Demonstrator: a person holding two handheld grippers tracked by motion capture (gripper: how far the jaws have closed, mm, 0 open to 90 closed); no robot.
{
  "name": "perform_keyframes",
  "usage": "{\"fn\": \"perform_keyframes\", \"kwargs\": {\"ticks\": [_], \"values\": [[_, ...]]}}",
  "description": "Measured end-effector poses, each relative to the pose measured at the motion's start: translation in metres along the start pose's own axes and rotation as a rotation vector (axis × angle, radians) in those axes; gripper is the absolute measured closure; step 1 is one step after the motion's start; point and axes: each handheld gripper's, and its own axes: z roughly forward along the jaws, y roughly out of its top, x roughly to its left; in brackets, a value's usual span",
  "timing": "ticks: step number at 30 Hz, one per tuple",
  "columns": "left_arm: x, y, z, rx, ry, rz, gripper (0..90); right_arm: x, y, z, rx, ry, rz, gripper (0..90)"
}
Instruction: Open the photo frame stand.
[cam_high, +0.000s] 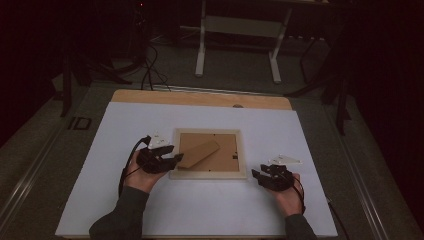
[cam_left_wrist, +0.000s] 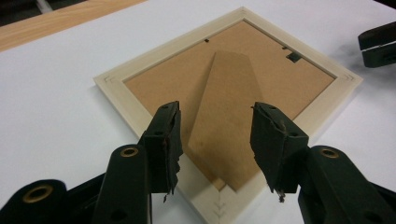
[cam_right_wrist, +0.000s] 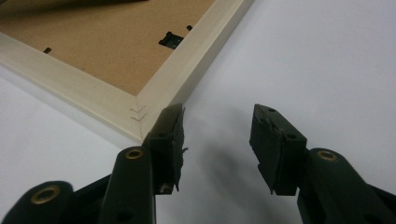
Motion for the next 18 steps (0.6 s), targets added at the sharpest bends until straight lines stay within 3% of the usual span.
{"fn": "perform_keyframes", "kwargs": {"ticks": [8,11,13,18], "values": [[0.008,0.011,0.026,0.090,-0.017,0.016,50.1,-0.003,-0.001,0.000,0.000,-0.004,0.018,51.9],[0.013,0.016,0.038,0.122,-0.098,0.008,49.6,-0.003,-0.001,0.000,-0.001,-0.005,0.022,51.8],[0.014,0.019,0.043,0.134,-0.123,0.021,49.3,-0.004,-0.001,0.000,-0.001,-0.006,0.022,51.7],[0.016,0.024,0.053,0.146,-0.127,0.019,47.4,-0.006,-0.002,0.000,0.002,-0.010,0.027,51.6]]}}
